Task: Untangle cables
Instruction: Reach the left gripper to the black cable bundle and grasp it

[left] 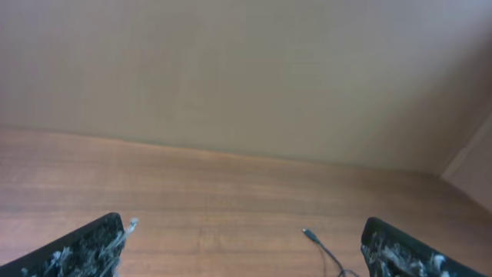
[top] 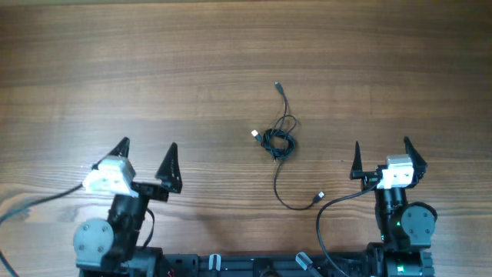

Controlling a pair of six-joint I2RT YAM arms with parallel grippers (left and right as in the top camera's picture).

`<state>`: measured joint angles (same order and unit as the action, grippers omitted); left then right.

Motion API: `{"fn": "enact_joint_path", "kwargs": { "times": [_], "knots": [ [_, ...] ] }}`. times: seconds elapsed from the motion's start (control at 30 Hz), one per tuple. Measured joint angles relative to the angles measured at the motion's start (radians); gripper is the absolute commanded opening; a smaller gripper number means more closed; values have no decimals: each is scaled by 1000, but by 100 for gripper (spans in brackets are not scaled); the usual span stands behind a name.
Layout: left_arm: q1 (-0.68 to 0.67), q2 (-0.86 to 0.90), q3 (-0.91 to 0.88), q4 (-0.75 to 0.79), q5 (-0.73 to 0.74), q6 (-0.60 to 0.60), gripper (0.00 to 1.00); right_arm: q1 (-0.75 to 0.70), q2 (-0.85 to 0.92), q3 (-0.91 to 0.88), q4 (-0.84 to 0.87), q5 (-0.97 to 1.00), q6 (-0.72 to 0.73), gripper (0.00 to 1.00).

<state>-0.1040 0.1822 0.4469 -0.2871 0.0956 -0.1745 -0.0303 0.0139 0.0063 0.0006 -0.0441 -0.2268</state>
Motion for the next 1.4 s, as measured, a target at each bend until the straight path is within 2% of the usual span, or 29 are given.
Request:
{"fn": "enact_joint_path", "kwargs": {
  "times": [0.17, 0.23, 0.37, 0.47, 0.67, 0.83, 1.0, 1.13, 1.17, 1.2, 1.27, 1.3, 1.33, 1.4],
  "knots": [
    [-1, 343, 226, -42, 49, -9, 100, 0, -1, 0, 0, 0, -3, 100],
    [-14, 491, 345, -131, 65, -12, 100, 0, -1, 0, 0, 0, -3, 100],
    [-90, 756, 524, -258, 75, -12, 100, 0, -1, 0, -1, 0, -3, 100],
    [-205, 966, 644, -299, 85, -11, 100, -3, -1, 0, -1, 0, -3, 100],
    [-378, 1234, 695, -245, 89, 32, 100, -5, -1, 0, 0, 0, -3, 100],
    [-454, 1392, 697, -166, 89, 42, 100, -5, -1, 0, 0, 0, -3, 100],
    [-492, 1508, 698, -87, 89, 47, 66, -5, -1, 0, 0, 0, -3, 100],
    [-524, 1658, 700, -69, 84, 40, 60, -5, -1, 0, 0, 0, -3, 100],
    [-528, 1680, 700, -73, 76, 26, 56, -5, -1, 0, 0, 0, -3, 100],
    [-530, 1698, 700, -85, 54, 4, 40, -5, -1, 0, 0, 0, -3, 100],
    [-531, 1725, 700, -120, -1, -63, 26, -5, -1, 0, 0, 0, -3, 100],
    [-531, 1726, 700, -125, -14, -89, 12, -5, -1, 0, 0, 0, -3, 100],
    [-531, 1726, 701, -127, -32, -131, 4, -5, -1, 0, 0, 0, -3, 100],
    [-534, 1726, 703, -141, -71, -188, 4, -5, -1, 0, 0, 0, -3, 100]
  ]
}}
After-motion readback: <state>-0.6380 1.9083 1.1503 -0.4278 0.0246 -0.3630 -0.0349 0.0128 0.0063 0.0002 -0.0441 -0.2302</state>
